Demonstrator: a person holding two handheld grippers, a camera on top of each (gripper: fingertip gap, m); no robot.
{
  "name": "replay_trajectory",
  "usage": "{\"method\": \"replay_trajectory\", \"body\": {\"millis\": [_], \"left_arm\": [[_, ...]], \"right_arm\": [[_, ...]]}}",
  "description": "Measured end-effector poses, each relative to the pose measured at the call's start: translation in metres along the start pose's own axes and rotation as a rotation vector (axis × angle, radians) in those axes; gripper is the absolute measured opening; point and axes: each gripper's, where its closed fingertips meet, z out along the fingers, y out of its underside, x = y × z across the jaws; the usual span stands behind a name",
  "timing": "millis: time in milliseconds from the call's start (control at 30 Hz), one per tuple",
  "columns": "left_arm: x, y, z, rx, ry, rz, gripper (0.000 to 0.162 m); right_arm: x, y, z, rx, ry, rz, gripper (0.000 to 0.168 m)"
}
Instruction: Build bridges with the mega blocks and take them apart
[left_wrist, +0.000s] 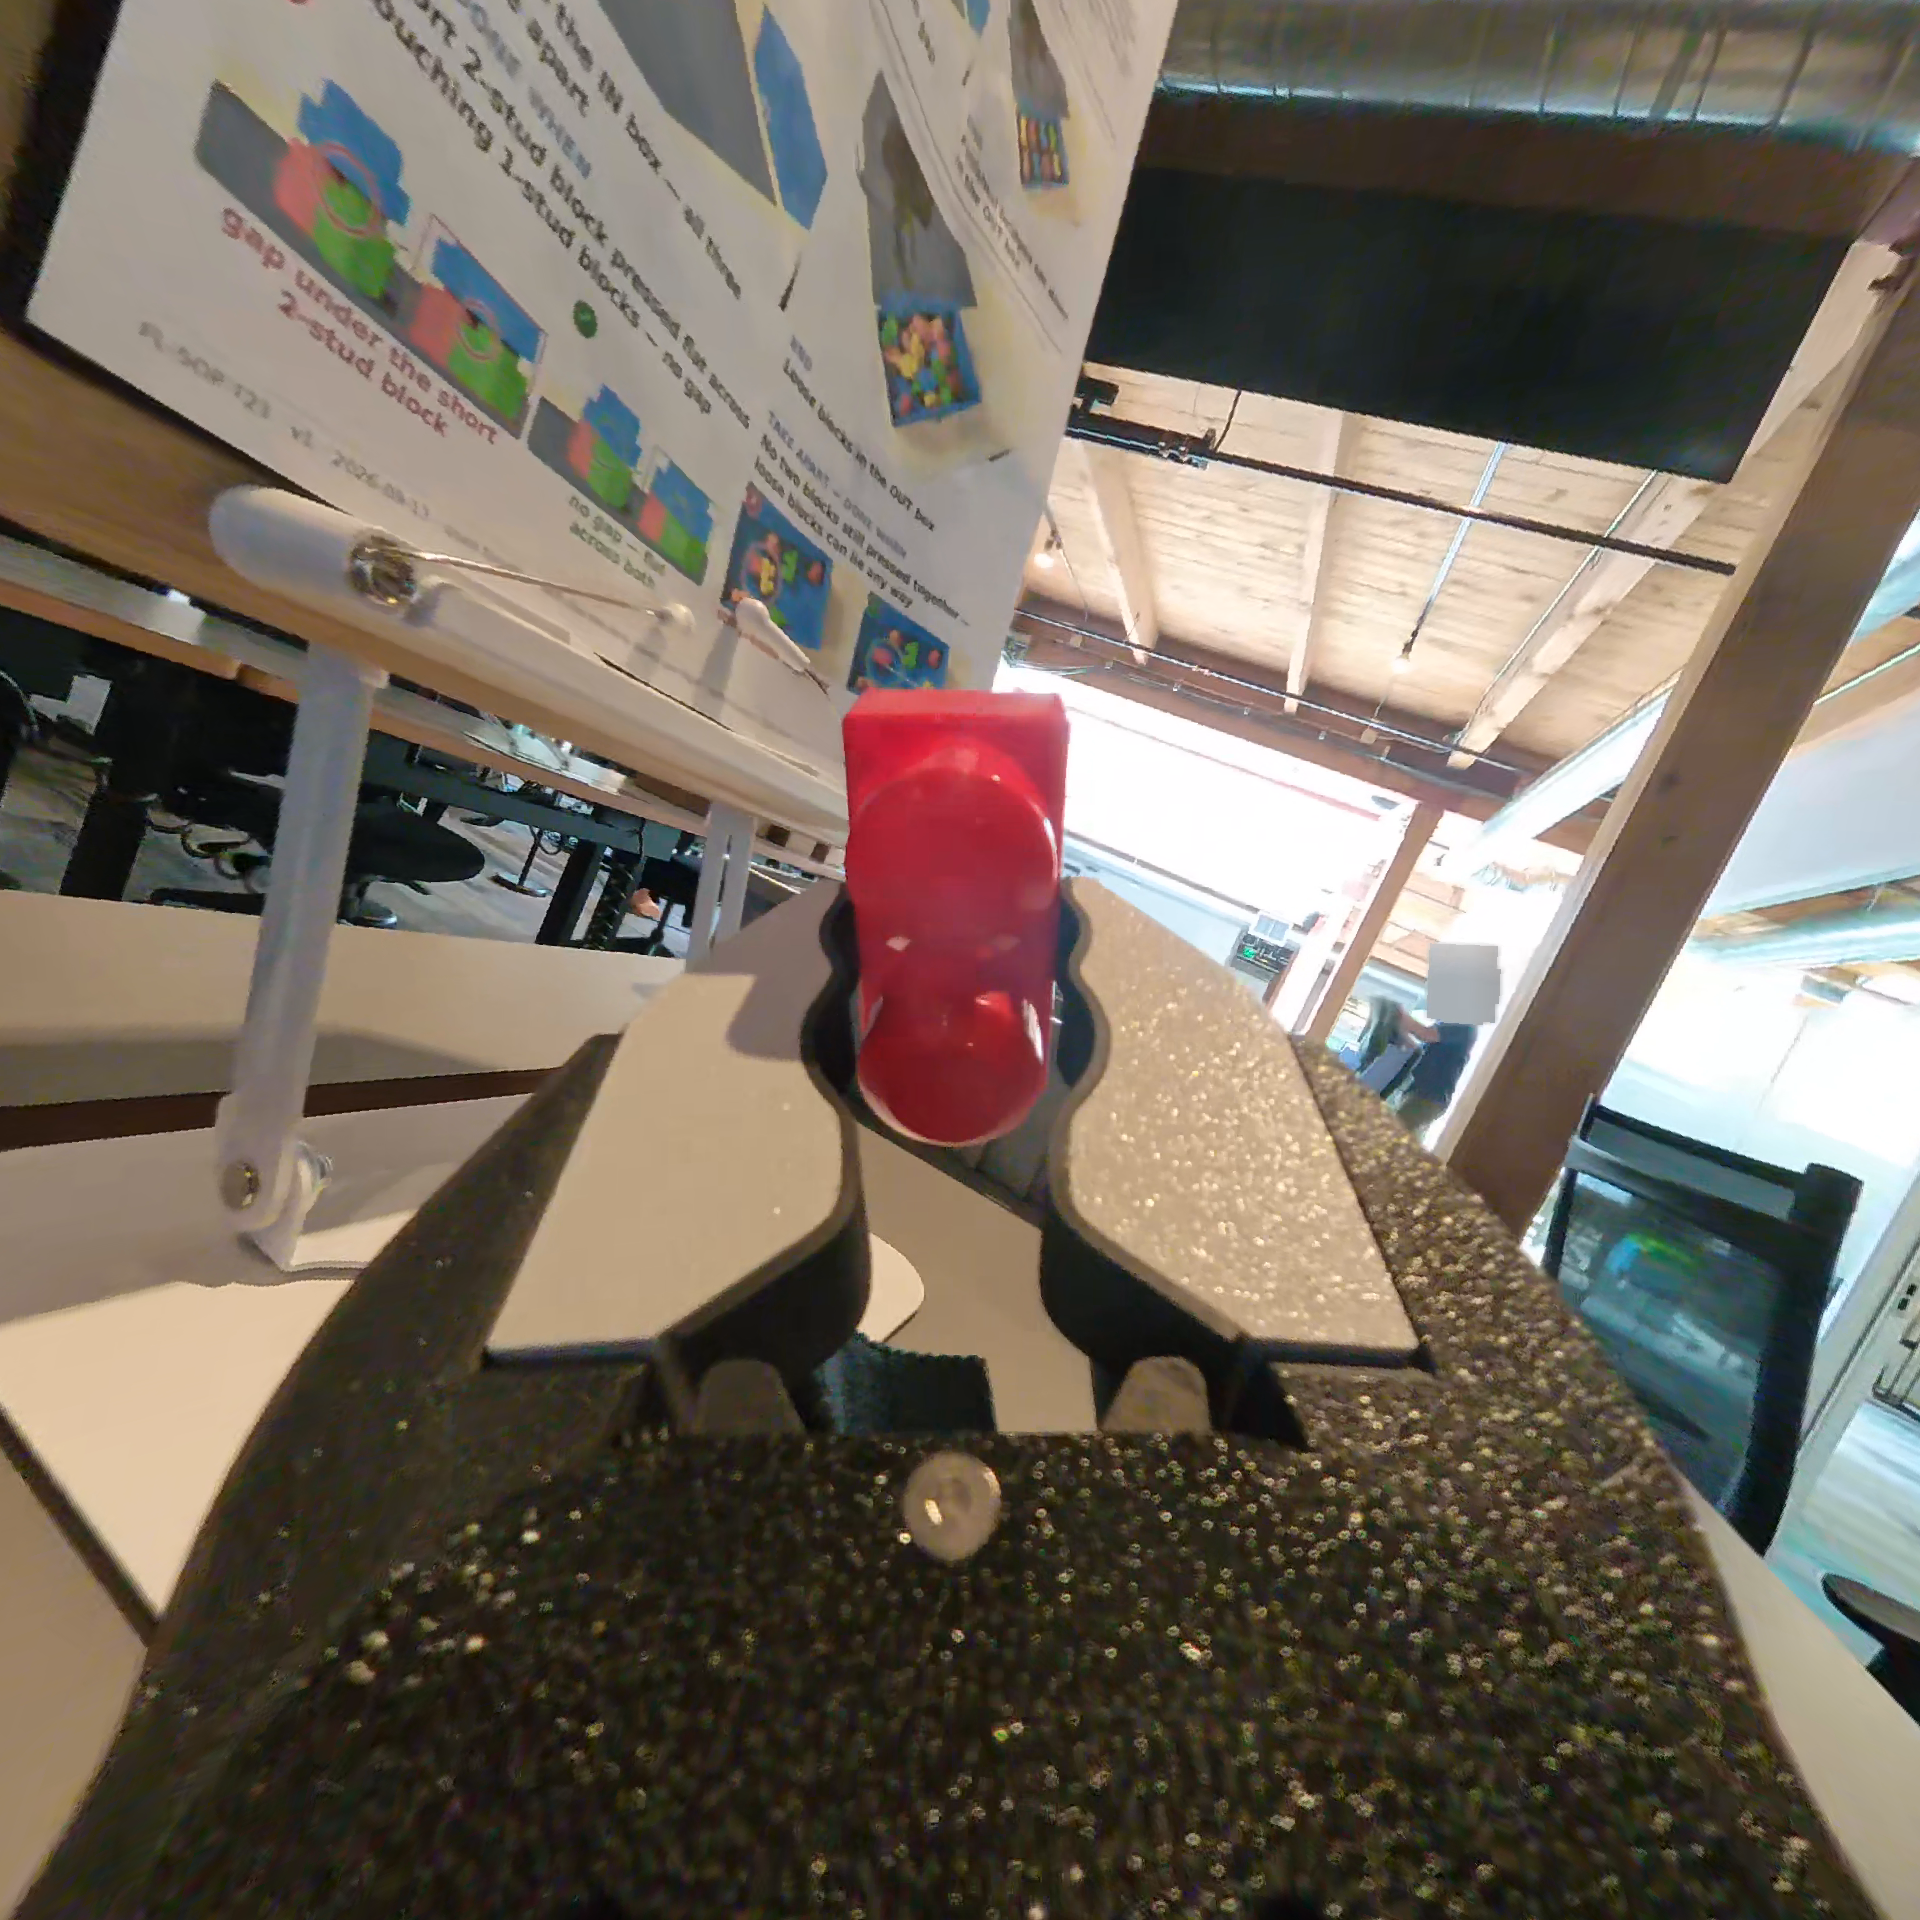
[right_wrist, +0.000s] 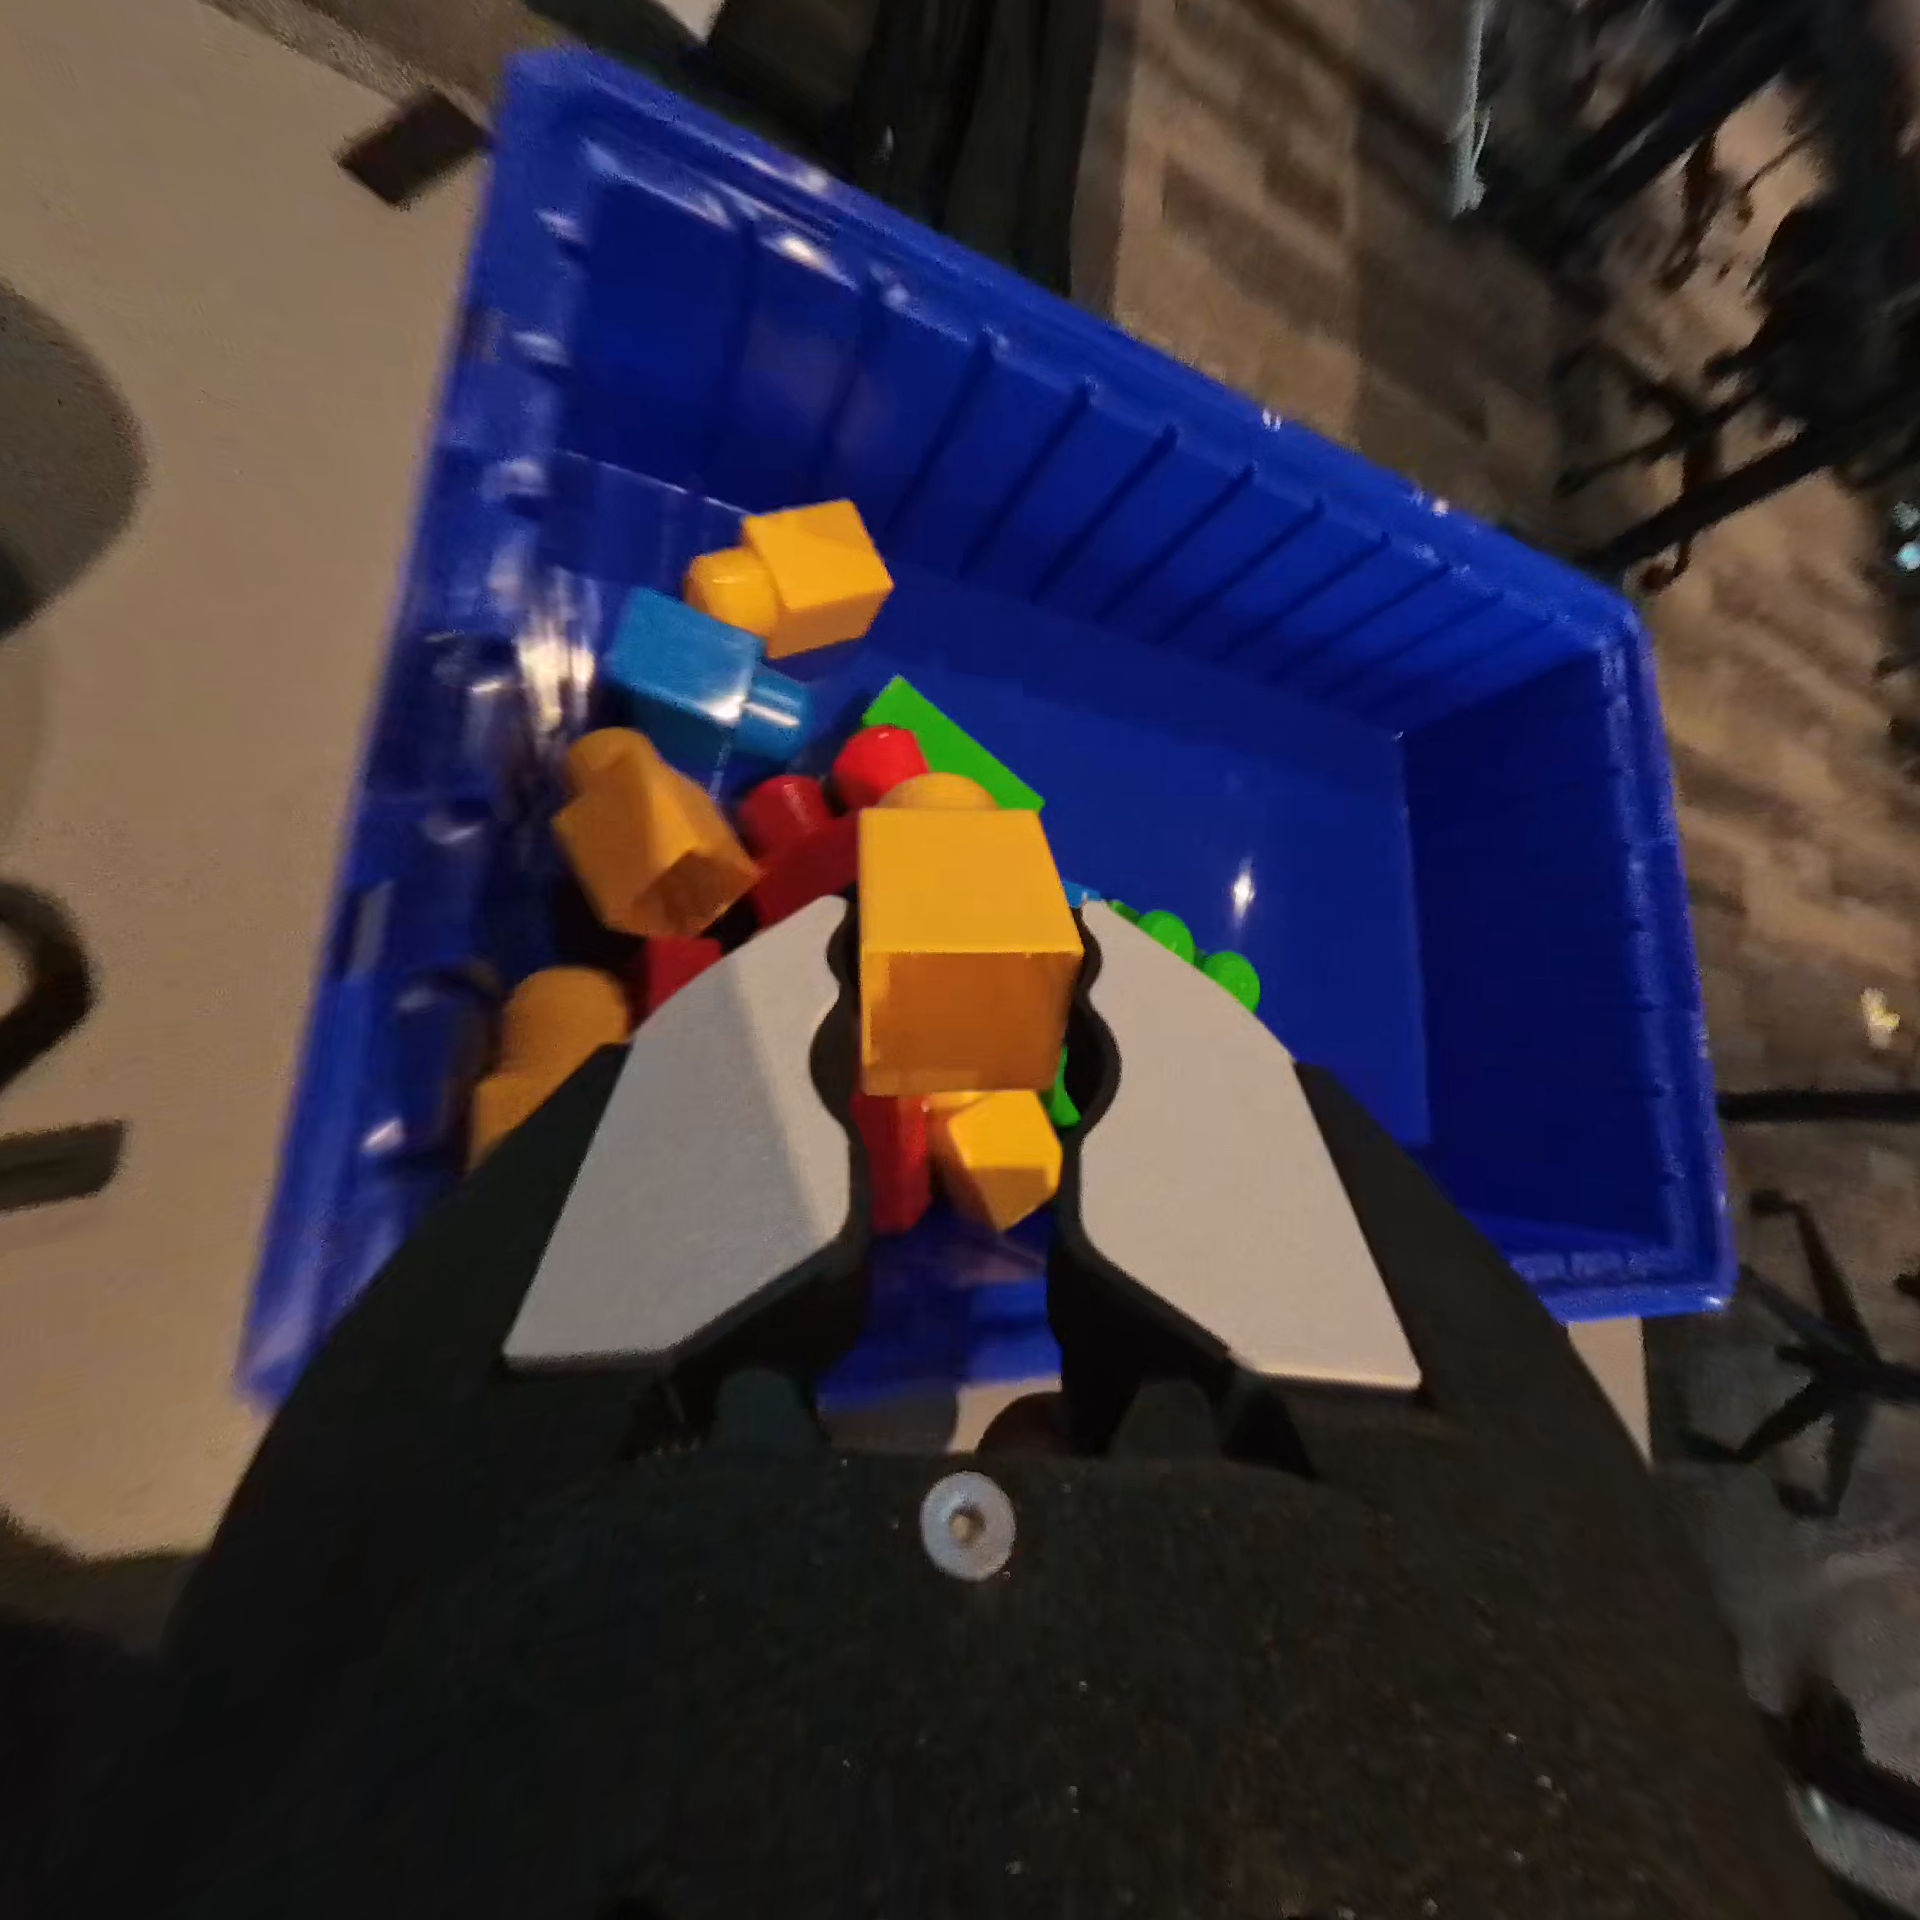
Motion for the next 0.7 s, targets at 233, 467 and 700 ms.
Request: {"method": "replay_trajectory", "body": {"millis": [233, 467, 700], "left_arm": [[-0.003, -0.006, -0.003, 0.018, 0.023, -0.038, 0.035], [-0.019, -0.025, -0.018, 0.038, 0.002, -0.012, 0.035], [-0.024, -0.046, -0.038, 0.052, 0.003, 0.053, 0.035]], "right_arm": [[0.02, 0.005, 0.049, -0.082, 0.052, 0.084, 0.063], [0.0, -0.006, -0.042, 0.154, 0.154, 0.059, 0.065], [0.014, 0.069, -0.166, 0.279, 0.305, 0.183, 0.051]]}}
